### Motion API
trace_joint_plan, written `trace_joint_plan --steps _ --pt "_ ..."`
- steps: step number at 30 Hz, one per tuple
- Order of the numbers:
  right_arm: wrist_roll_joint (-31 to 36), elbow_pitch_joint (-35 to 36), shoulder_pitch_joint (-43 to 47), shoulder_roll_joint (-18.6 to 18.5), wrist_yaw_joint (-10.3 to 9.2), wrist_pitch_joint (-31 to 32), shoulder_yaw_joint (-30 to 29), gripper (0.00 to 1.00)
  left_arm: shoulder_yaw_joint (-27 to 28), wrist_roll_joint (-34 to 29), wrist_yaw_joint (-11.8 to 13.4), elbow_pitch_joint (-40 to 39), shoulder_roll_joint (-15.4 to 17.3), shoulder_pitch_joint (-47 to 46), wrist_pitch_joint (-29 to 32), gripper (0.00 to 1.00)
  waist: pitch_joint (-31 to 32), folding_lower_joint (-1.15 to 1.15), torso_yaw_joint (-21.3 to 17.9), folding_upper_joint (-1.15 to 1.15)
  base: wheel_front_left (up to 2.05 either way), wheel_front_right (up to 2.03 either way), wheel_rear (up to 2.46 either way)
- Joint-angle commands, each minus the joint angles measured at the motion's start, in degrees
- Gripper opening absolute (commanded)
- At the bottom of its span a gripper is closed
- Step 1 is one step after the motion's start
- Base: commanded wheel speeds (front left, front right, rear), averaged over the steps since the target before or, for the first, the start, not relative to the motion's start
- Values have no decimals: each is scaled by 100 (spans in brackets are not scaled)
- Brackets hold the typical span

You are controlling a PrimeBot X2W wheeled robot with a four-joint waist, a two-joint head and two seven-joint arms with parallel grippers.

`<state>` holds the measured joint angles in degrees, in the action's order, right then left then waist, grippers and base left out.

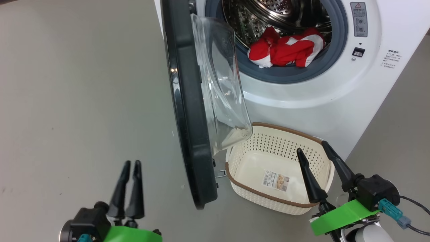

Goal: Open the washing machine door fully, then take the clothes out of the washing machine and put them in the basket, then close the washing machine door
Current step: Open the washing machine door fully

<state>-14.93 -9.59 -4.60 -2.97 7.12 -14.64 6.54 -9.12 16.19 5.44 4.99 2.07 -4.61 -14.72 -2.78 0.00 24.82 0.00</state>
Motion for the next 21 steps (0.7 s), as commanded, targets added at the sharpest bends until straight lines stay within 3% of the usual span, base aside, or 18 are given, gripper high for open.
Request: trace_joint_plan --steps 1,12,21 --pt "-101 121 -76 9 36 -36 132 100 181 -23 -29 -126 81 -95 -28 0 1 0 1 0 0 0 0" --pt "-148 67 -123 9 36 -36 254 100 279 -72 -85 -705 81 -347 -28 0 31 0 -1 0 0 0 0" --pt "-100 50 -198 9 36 -36 258 100 -23 -289 -85 -1615 81 -811 -28 0 26 0 -39 0 0 0 0"
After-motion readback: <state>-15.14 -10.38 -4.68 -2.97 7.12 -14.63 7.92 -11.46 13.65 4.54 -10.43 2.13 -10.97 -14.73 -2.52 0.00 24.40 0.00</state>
